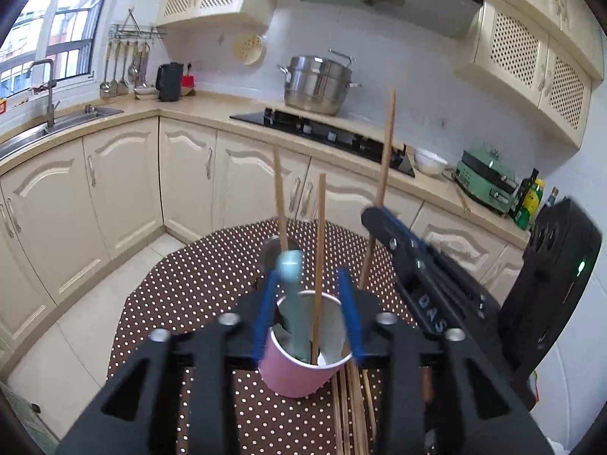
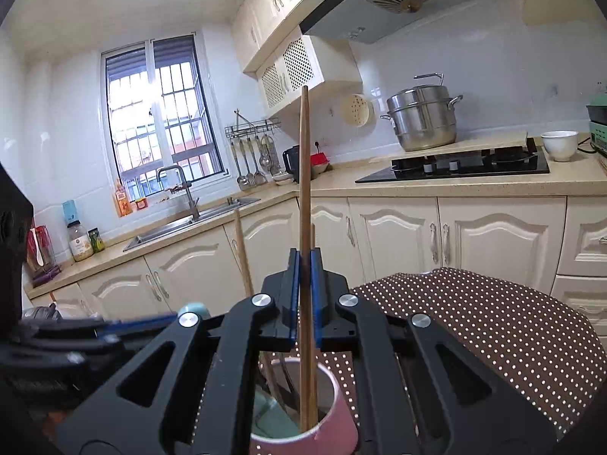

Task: Organize utensils
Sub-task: 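Drop the knife into the pink cup with the left tool while the right tool drops its chopstick, then open both tools and move them back down toward the chopstick pile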

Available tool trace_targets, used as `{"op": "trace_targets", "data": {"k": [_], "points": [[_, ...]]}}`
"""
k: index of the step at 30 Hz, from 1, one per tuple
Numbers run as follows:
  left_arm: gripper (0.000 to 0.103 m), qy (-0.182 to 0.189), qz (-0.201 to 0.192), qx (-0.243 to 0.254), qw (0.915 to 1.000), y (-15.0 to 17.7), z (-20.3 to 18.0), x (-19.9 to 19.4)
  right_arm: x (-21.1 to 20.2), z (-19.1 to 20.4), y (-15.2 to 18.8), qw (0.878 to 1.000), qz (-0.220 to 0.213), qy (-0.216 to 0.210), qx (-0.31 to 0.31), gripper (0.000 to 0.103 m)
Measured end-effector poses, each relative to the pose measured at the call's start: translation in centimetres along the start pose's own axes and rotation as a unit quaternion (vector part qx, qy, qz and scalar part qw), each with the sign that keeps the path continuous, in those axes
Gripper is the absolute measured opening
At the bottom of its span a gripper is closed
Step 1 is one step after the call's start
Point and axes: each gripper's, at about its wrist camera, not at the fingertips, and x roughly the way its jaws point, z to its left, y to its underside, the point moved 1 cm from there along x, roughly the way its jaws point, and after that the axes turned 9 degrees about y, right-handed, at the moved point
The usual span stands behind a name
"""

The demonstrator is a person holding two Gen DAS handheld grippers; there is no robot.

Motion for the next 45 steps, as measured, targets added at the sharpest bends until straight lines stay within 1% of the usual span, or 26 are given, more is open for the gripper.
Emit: {"op": "trace_targets", "data": {"k": [4,8,11,14,16,20,22,27,28,30,31,32,36,40,42,45], "points": [[0.051,-0.003,-0.022,-0.005,0.9997,0.3,0.1,-1.0,-0.6,-0.2,0.5,1.0,0.004,0.004,-0.006,0.006],[0.054,-0.015,-0.051,0.0,0.9986,0.6,-0.3,-2.3,-1.3,-0.2,0.9,1.0,0.008,0.006,-0.011,0.006],[0.058,-0.042,-0.071,0.023,0.9963,1.2,-0.8,-3.2,-1.9,-0.1,1.2,1.0,0.012,0.007,-0.017,0.006],[0.058,-0.076,-0.075,0.033,0.9937,1.7,-1.1,-3.3,-2.5,0.3,1.4,1.0,0.012,0.006,-0.023,0.006],[0.058,-0.089,-0.073,0.035,0.9927,1.9,-1.0,-3.3,-3.0,0.6,1.6,0.999,0.013,0.005,-0.03,0.006],[0.058,-0.1,-0.071,0.032,0.9919,2.1,-0.8,-3.5,-3.7,1.2,2.0,0.999,0.016,0.003,-0.038,0.007],[0.061,-0.107,-0.072,0.034,0.9911,2.1,-0.6,-3.6,-4.0,1.5,2.2,0.999,0.019,0.003,-0.04,0.007],[0.062,-0.122,-0.073,0.036,0.9892,2.5,-0.4,-4.3,-4.6,2.0,2.5,0.999,0.027,0.005,-0.043,0.008],[0.062,-0.123,-0.072,0.035,0.9892,2.5,-0.4,-4.4,-4.7,2.0,2.5,0.999,0.03,0.005,-0.043,0.009],[0.062,-0.122,-0.073,0.032,0.9894,2.7,-0.3,-4.8,-5.0,2.2,2.5,0.999,0.031,0.007,-0.043,0.022],[0.063,-0.121,-0.073,0.032,0.9894,2.8,-0.2,-4.9,-5.1,2.2,2.6,0.999,0.032,0.006,-0.043,0.034],[0.063,-0.122,-0.073,0.03,0.9894,2.9,-0.2,-5.2,-5.3,2.3,2.6,0.999,0.032,0.004,-0.042,0.045],[0.064,-0.12,-0.07,0.027,0.9899,3.1,-0.1,-5.6,-6.1,2.5,2.6,0.999,0.031,0.002,-0.045,0.045],[0.064,-0.11,-0.06,0.015,0.992,3.8,-0.1,-5.9,-7.0,2.5,2.5,0.999,0.029,0.005,-0.044,0.047],[0.064,-0.105,-0.048,0.012,0.9932,4.2,-0.1,-5.9,-7.4,2.2,2.5,0.999,0.031,0.008,-0.042,0.047],[0.065,-0.096,-0.02,0.01,0.9951,4.9,-0.1,-5.3,-8.0,1.5,2.5,0.998,0.036,0.015,-0.038,0.047]]}}
